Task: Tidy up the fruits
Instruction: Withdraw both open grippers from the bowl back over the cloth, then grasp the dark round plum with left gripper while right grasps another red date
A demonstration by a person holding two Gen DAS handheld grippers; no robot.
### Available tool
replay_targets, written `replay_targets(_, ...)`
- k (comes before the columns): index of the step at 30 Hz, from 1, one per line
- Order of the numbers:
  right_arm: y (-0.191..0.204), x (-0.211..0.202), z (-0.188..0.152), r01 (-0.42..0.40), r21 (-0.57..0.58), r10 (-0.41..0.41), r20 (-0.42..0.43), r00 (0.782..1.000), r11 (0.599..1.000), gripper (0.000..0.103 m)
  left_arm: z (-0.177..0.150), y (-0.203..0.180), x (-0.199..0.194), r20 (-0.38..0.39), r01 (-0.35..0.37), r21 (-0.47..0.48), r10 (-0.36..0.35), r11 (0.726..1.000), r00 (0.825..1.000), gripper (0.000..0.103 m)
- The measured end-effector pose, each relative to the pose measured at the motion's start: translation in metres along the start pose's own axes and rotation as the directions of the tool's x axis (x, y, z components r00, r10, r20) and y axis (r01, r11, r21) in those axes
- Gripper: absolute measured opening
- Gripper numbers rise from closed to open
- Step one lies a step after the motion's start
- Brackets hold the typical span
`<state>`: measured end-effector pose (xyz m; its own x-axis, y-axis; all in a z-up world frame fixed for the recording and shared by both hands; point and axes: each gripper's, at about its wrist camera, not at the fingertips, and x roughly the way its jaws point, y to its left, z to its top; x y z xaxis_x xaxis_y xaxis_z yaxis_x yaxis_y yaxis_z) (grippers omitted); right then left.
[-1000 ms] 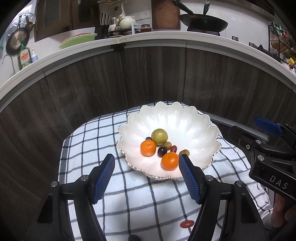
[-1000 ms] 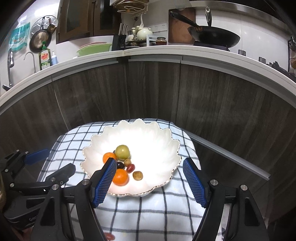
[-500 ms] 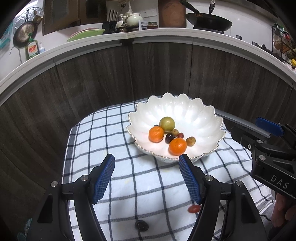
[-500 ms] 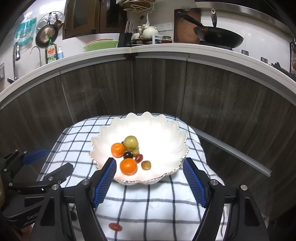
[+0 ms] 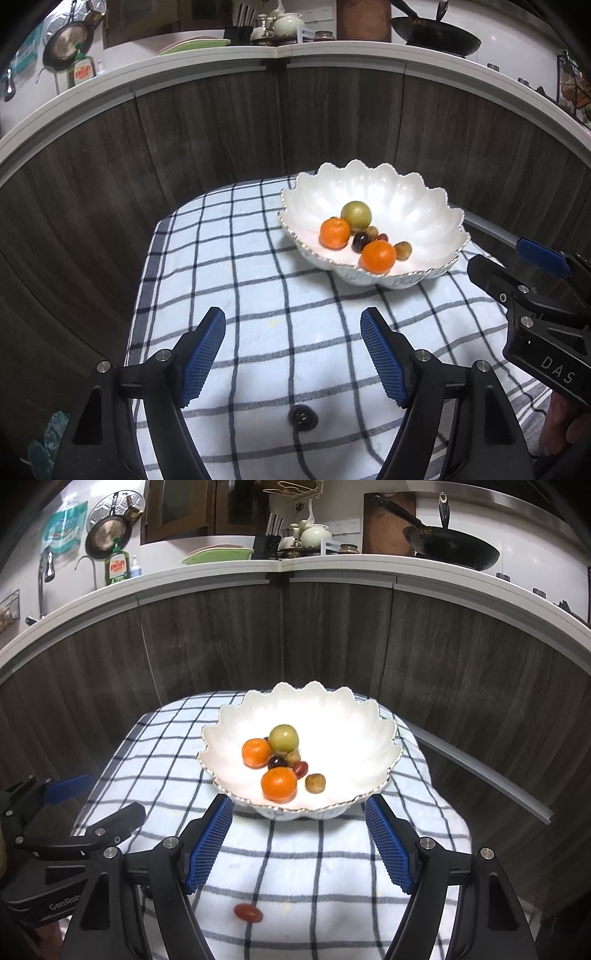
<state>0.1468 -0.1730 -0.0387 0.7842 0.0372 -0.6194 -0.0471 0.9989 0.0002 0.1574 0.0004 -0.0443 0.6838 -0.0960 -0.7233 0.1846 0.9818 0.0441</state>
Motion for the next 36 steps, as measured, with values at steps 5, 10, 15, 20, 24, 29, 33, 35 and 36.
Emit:
replay_targets(5, 0.004, 0.003, -0.011, 0.006, 0.009, -0.006, -0.001, 1.000, 1.000, 0.075, -0.011, 0.005, 0.004, -0.007, -0.019, -0.020, 0.019, 1.000, 1.000, 0.075)
replay_targets(10, 0.008, 0.005, -0.022, 0.020, 0.014, -0.020, 0.013, 1.000, 1.000, 0.075, -0.022, 0.010, 0.006, -0.002, -0.026, -0.046, 0.026, 0.999, 1.000, 0.075)
replay_targets(15, 0.013, 0.007, -0.033, 0.031, -0.002, -0.031, 0.017, 0.999, 1.000, 0.075, -0.033, 0.014, 0.006, 0.007, -0.066, -0.054, 0.066, 0.996, 0.998, 0.076)
replay_targets(20, 0.016, 0.013, -0.043, 0.017, -0.009, -0.017, -0.008, 1.000, 1.000, 0.075, -0.042, 0.015, 0.009, -0.004, -0.087, -0.068, 0.087, 0.994, 0.996, 0.076)
replay_targets(24, 0.019, 0.017, -0.049, 0.013, -0.016, -0.013, -0.020, 1.000, 1.000, 0.075, -0.048, 0.016, 0.009, 0.003, -0.100, -0.068, 0.101, 0.993, 0.995, 0.076)
replay_targets(29, 0.018, 0.021, -0.056, 0.010, -0.012, -0.010, -0.039, 0.999, 1.000, 0.075, -0.053, 0.015, 0.010, 0.006, -0.118, -0.065, 0.119, 0.991, 0.993, 0.076)
replay_targets(33, 0.017, 0.024, -0.059, 0.016, -0.007, -0.017, -0.051, 0.999, 1.000, 0.075, -0.058, 0.013, 0.013, -0.007, -0.128, -0.054, 0.128, 0.990, 0.992, 0.076)
replay_targets(35, 0.018, 0.025, -0.061, 0.019, -0.011, -0.020, -0.057, 0.998, 1.000, 0.075, -0.061, 0.012, 0.014, -0.021, -0.124, -0.061, 0.123, 0.990, 0.992, 0.076)
replay_targets(36, 0.018, 0.025, -0.062, 0.018, -0.013, -0.019, -0.058, 0.998, 1.000, 0.075, -0.063, 0.013, 0.015, -0.029, -0.121, -0.064, 0.119, 0.991, 0.992, 0.076)
